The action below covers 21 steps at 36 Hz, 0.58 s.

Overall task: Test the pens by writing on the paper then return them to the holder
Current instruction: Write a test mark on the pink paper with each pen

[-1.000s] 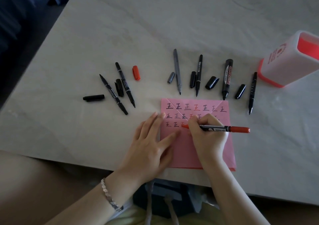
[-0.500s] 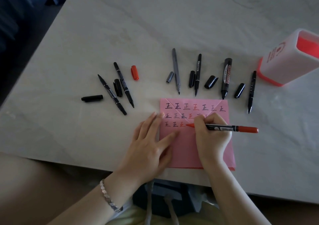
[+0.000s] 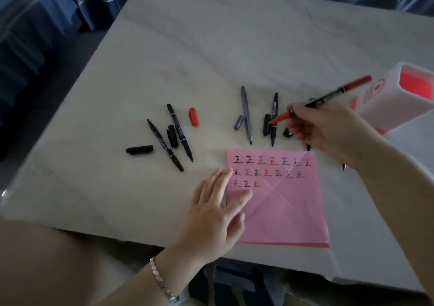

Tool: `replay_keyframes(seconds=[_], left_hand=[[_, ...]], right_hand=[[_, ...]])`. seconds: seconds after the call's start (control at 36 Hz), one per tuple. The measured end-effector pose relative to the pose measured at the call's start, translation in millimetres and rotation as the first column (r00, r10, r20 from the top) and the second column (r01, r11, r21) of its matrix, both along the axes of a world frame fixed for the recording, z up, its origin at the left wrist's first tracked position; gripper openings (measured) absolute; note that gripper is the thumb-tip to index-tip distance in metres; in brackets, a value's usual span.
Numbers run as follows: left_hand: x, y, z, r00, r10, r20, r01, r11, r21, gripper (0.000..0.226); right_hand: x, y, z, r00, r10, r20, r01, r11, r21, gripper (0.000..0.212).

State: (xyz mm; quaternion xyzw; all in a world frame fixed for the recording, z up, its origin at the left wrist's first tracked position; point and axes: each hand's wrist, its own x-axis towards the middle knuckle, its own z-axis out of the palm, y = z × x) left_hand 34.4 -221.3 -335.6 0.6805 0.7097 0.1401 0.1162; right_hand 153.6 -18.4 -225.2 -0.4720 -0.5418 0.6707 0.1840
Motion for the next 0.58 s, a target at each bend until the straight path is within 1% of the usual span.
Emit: replay_keyframes(seconds=[0.06, 0.08, 0.17, 0.22, 0.31, 0.36, 0.44, 0.5, 0.53, 0.58], left_hand=[[0, 0, 0, 1.0, 0.0, -0.008, 0.0, 1.0, 0.003, 0.041], [0, 0, -1, 1.0, 0.001, -0.007, -0.001, 1.0, 0.005, 0.041], [0, 1, -1, 1.0, 0.004, -0.011, -0.004, 1.0, 0.014, 0.041], [1, 0, -1, 1.0, 0.002, -0.022, -0.001, 1.0, 0.016, 0.041], [0, 0, 0, 1.0, 0.005, -0.017, -0.005, 1.0, 0.017, 0.041], [0, 0, 0, 1.0, 0.006, -0.018, -0.006, 1.0, 0.018, 0.041], [0, -1, 0, 1.0, 0.007, -0.014, -0.006, 1.0, 0.019, 0.041], [0, -1, 0, 1.0, 0.004, -0.018, -0.004, 1.0, 0.022, 0.041], [-1, -1, -1, 1.0, 0.002, -0.019, -0.002, 1.0, 0.025, 0.041], [-1, 0, -1, 1.0, 0.001, -0.016, -0.001, 0.999, 0.032, 0.041]], right_hand=[[-17, 12, 9, 0.977, 0.107, 0.183, -0.135, 0.98, 0.146, 0.021], [-28, 16, 11, 0.954, 0.154, 0.256, -0.205, 0.961, 0.186, 0.022], [-59, 21, 12, 0.884, 0.299, 0.359, -0.381, 0.906, 0.182, 0.026], [-78, 18, 5, 0.811, 0.373, 0.451, -0.494, 0.85, 0.186, 0.027], [-100, 12, -13, 0.687, 0.373, 0.624, -0.627, 0.738, 0.249, 0.025], [-108, 7, -23, 0.635, 0.324, 0.701, -0.672, 0.68, 0.295, 0.024], [-111, 0, -33, 0.604, 0.264, 0.752, -0.684, 0.657, 0.318, 0.035], [-110, -1, -38, 0.612, 0.229, 0.757, -0.668, 0.662, 0.34, 0.031], [-109, -2, -38, 0.625, 0.213, 0.751, -0.654, 0.668, 0.355, 0.032], [-103, -1, -37, 0.663, 0.178, 0.728, -0.605, 0.699, 0.38, 0.044]])
